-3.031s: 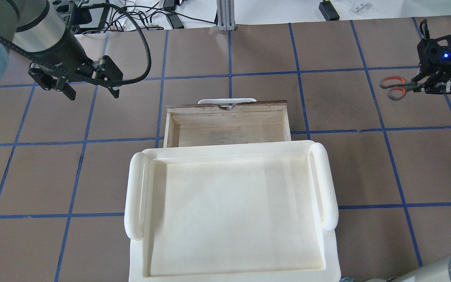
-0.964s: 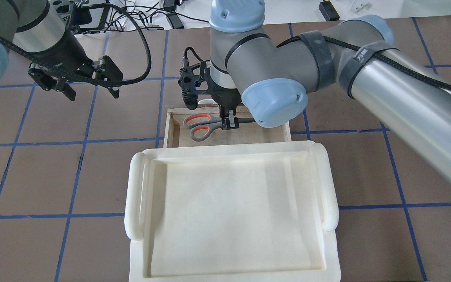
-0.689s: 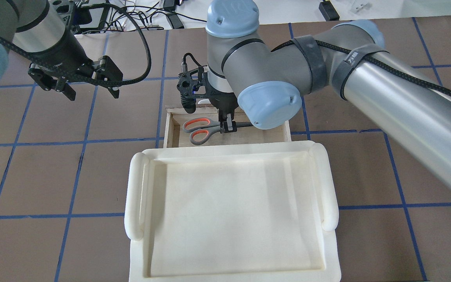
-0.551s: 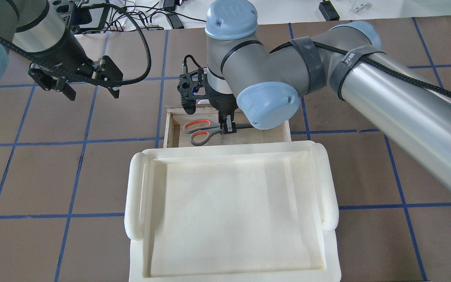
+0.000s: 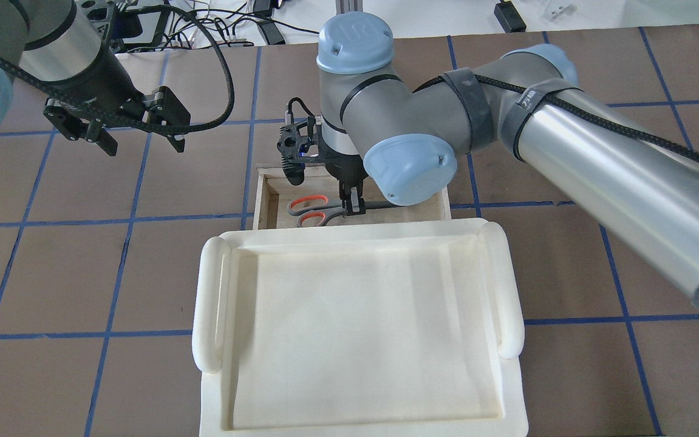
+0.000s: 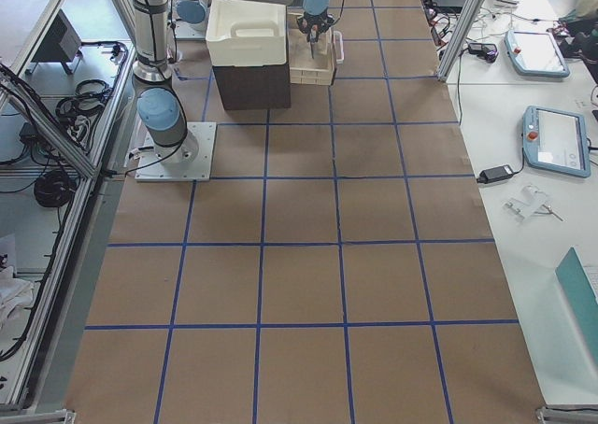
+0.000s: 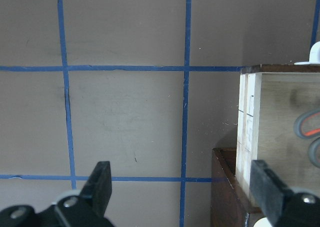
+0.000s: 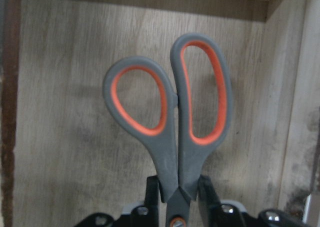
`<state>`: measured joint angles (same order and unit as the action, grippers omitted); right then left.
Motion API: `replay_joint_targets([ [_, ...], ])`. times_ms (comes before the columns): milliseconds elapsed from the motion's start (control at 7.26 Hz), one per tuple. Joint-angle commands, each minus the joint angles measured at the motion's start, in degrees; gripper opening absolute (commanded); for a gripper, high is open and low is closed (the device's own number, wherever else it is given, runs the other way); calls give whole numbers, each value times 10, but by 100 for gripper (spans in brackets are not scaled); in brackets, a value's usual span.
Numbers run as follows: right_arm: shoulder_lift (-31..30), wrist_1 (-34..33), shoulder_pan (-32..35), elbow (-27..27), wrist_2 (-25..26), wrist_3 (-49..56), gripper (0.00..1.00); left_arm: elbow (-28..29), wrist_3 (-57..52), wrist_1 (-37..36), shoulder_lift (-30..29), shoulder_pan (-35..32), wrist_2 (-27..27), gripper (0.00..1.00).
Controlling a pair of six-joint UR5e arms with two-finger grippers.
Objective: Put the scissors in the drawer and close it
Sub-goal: 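Lower the scissors into the drawer and open the right gripper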
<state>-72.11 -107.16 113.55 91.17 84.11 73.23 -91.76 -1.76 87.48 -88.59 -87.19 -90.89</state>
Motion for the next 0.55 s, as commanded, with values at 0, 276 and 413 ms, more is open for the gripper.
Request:
replay_joint_targets([
  [0,-4,0,0,10,0,-2,13,0,0,0,0,0,-1,100],
  [276,-4,-2,14,16,8,-4,13,0,0,0,0,0,-1,100],
  [413,-4,-2,14,16,9,-4,13,0,0,0,0,0,-1,100],
])
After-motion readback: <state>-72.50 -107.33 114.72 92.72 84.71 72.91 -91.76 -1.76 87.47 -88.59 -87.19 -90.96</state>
